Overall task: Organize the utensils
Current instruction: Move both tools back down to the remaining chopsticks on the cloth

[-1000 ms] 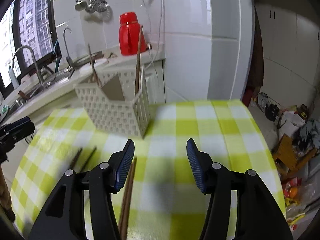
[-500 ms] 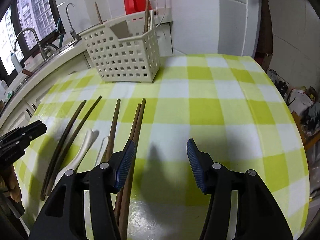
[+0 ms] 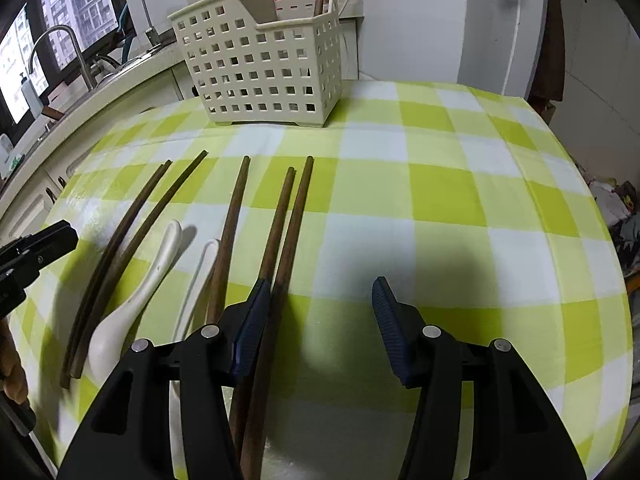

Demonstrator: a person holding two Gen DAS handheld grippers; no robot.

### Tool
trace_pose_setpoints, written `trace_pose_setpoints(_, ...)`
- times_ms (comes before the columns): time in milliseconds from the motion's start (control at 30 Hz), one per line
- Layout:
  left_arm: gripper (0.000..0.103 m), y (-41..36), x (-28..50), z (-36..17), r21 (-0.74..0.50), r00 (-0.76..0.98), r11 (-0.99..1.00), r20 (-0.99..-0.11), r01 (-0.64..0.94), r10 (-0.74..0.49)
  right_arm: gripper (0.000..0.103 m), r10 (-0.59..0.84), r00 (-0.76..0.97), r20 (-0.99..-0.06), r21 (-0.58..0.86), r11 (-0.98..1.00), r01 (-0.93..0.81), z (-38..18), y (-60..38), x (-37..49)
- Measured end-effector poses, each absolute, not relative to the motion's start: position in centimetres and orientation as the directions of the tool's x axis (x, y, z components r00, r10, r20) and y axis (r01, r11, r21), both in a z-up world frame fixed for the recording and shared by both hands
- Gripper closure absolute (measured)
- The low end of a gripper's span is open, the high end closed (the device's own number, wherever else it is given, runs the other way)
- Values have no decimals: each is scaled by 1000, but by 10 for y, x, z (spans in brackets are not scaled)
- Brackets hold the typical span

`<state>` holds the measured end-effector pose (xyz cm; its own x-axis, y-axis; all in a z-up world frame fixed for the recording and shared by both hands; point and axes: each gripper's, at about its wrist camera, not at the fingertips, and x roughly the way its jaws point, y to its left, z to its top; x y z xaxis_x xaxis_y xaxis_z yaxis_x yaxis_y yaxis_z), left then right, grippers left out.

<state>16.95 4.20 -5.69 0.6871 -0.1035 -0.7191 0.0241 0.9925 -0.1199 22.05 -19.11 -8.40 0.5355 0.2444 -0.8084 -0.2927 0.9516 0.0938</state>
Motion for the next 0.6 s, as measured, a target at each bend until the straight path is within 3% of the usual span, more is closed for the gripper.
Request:
trace_pose_setpoints(300,71,46,181,-65,-106,669,994,-739,5,-82,62,196,551,-811,33,956,-292,-85,-190,223)
trace_pose_setpoints(433,82,46,191,-68,-102,653,995,-753,0,-77,62,198,552,-810,31,954,-297,-85,-190,224)
trace_pose_setpoints(600,83,47,201,-76,-103,635,995,-769,-8,-74,62,202,553,-808,29,952,-305,-85,-190,226)
